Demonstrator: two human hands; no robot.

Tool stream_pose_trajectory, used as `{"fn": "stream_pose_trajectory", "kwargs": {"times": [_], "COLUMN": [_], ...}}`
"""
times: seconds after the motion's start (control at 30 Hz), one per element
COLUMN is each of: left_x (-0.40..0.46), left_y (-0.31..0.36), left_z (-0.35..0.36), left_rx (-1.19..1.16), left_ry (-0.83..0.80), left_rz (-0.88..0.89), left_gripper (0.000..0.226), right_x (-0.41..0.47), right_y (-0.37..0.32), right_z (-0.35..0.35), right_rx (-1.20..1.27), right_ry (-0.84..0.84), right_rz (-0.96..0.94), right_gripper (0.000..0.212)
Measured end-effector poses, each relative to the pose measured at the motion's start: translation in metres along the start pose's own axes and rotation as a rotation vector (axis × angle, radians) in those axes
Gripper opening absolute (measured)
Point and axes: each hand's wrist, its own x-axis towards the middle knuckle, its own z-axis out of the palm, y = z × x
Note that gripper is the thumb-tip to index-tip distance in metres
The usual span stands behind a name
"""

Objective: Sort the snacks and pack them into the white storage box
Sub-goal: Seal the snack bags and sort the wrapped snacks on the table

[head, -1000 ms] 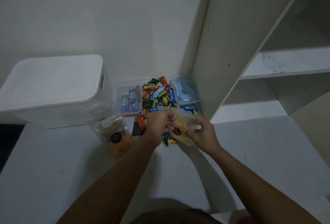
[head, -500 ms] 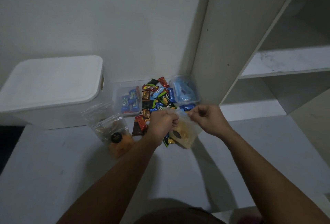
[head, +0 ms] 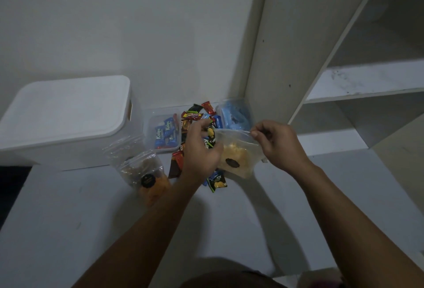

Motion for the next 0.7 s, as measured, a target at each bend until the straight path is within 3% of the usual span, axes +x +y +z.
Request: {"fn": "stream_pose_trajectory", "kwargs": {"times": [0.07,0.2,0.33,0.43,0.57,0.7], "left_x": [0.009,0.019,0.022,0.02,0.017,0.018], "left_y": [0.008,0.018,0.027,0.031,0.038,0.043], "left_z": [-0.007,-0.013,-0.014,-0.014,-0.021,-0.025], "left_rx": [0.014,-0.028,-0.013,0.011,-0.006,-0.059], "left_ry": [-0.087,-0.056,-0.012,-0.003,-0.076,-0.184], "left_rz": [0.088,0.083,0.066,0.075,0.123,0.185], "left_gripper": [0.032,0.005,0.006,0.008,0.018,0.012], "right_x": [0.003,0.007,0.006,0.005,0.004,0.004], "right_y": [-0.005,-0.017,-0.026,-0.03,-0.036,-0.042], "right_z": [-0.007,-0.019,-0.026,-0.025,-0.027,-0.029], "right_rx": [0.015,0.059,0.13,0.123,0.16,0.166], "right_ry": [-0.044,-0.09,-0.068,-0.073,-0.014,-0.006], "right_rz": [-0.007,0.003,-0.009,-0.027,0.006,-0.02], "right_gripper": [0.01,0.011,0.007,0.021,0.022,0.025]}}
